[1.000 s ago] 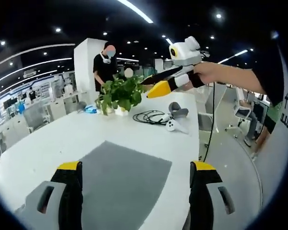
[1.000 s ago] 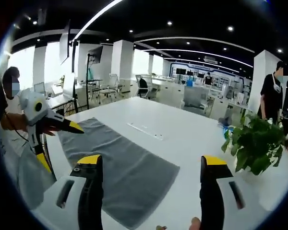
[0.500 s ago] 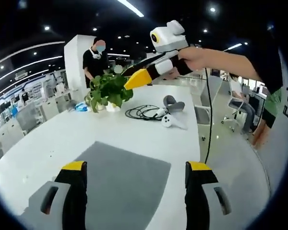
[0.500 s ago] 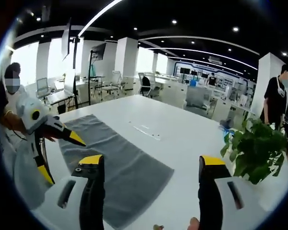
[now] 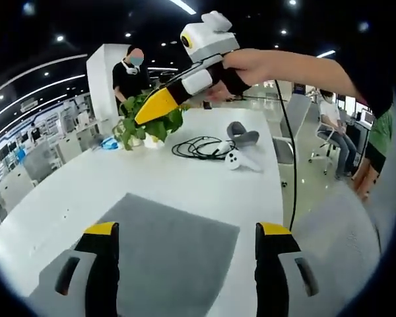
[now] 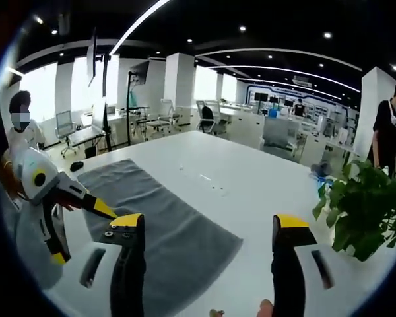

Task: Fold the towel on the table until its edges align and the towel forms a compact rectangular stack.

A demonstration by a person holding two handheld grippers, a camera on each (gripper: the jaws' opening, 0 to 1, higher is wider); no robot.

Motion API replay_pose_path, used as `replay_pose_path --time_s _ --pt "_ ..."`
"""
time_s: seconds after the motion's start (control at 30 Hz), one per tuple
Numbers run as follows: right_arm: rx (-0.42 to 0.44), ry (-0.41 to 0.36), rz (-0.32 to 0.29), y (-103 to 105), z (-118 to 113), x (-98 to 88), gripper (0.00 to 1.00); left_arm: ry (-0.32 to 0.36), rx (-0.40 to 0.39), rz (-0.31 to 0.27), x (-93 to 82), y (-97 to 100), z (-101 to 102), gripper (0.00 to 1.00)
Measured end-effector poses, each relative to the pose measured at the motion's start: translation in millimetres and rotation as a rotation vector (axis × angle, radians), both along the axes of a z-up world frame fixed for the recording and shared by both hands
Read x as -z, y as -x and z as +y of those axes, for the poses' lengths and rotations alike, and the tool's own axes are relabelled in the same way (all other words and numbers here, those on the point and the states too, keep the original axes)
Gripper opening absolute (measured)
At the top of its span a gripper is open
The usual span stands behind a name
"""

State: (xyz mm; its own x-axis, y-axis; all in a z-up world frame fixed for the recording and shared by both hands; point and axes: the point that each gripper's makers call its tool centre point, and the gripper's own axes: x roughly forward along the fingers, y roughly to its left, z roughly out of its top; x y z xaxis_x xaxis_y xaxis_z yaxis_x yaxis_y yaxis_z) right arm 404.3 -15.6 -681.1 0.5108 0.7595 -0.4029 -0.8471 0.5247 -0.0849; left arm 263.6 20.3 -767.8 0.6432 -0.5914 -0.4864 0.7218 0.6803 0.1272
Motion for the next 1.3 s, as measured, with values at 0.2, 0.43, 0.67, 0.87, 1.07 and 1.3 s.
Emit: replay_pose_path --time_s 0.2,0.43,0.67,0.87,1.07,1.3 --pt "0.023 0.012 0.017 -7.8 -1.2 14.5 0.78 0.003 0.023 -0.016 4.2 -5.9 -15.9 0.88" --pt "0.074 0.003 0.049 -19.0 -4.2 32.9 0.79 -0.002 0.038 -0.045 20.4 -10.6 -33.2 0.88" --pt "0.081 0.005 0.082 -29.2 -1.8 50.0 0.74 -0.020 0.092 -0.061 34.4 -7.5 -54.5 0.82" --pt "0.088 0.009 0.102 -40.9 5.0 64.8 0.73 -0.049 0.106 -0.031 50.4 -7.3 -69.6 0.73" --pt "0.067 0.032 0.142 -44.2 12.2 91.2 0.71 -0.095 0.110 0.013 68.9 -8.3 -74.5 0.63" --pt "0.066 0.046 0.185 -47.4 15.4 117.8 0.69 -0.132 0.148 0.049 89.7 -6.8 -80.7 0.56"
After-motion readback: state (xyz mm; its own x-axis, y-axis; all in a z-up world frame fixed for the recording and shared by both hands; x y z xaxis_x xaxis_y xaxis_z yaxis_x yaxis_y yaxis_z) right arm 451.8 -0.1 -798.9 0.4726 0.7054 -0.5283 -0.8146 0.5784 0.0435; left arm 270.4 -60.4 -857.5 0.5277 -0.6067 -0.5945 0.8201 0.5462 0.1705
